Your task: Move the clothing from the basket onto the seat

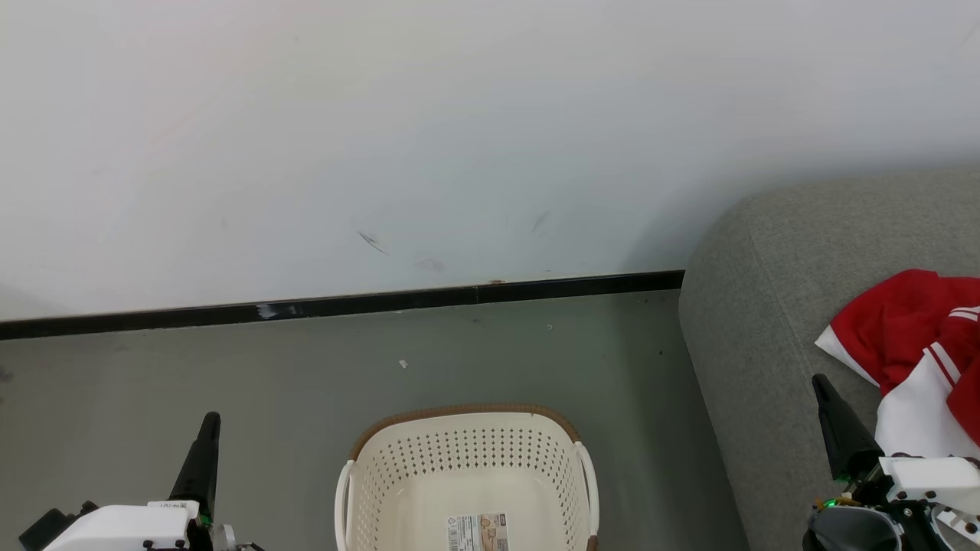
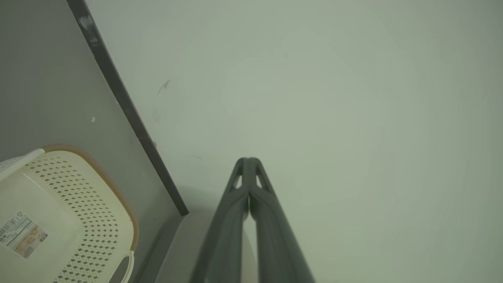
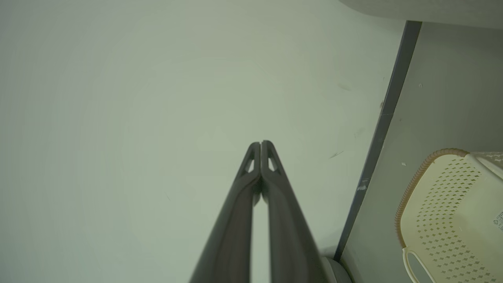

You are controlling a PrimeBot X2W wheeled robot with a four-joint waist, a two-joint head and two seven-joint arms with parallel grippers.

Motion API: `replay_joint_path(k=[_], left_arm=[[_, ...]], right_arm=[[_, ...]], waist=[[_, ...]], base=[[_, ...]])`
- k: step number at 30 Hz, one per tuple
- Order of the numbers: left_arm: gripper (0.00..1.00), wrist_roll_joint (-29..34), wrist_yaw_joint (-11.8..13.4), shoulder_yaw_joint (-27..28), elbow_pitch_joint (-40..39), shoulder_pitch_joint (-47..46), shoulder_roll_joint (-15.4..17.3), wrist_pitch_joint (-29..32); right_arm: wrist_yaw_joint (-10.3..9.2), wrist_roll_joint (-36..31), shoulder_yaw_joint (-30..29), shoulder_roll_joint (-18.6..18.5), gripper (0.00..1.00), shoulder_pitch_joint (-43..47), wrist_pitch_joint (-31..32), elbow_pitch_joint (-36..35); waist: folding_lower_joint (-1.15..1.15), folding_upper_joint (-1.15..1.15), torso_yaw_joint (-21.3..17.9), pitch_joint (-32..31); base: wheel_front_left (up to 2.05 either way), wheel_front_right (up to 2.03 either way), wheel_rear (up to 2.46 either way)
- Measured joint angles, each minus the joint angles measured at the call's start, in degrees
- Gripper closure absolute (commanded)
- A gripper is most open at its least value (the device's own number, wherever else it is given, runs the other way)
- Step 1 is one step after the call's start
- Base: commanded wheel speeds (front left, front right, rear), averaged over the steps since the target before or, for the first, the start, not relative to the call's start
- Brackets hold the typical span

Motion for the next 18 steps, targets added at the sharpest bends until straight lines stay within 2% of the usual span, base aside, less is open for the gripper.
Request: replay_joint_path(k=[18], left_arm=[[1.00,0.0,-0.3,0.0,0.3,0.0,0.0,0.0]], right_arm=[[0.00,0.0,0.0,-0.1,1.00,0.0,0.0,0.0]], waist=[[0.00,0.00,0.0,0.0]], base=[[0.00,0.00,0.00]])
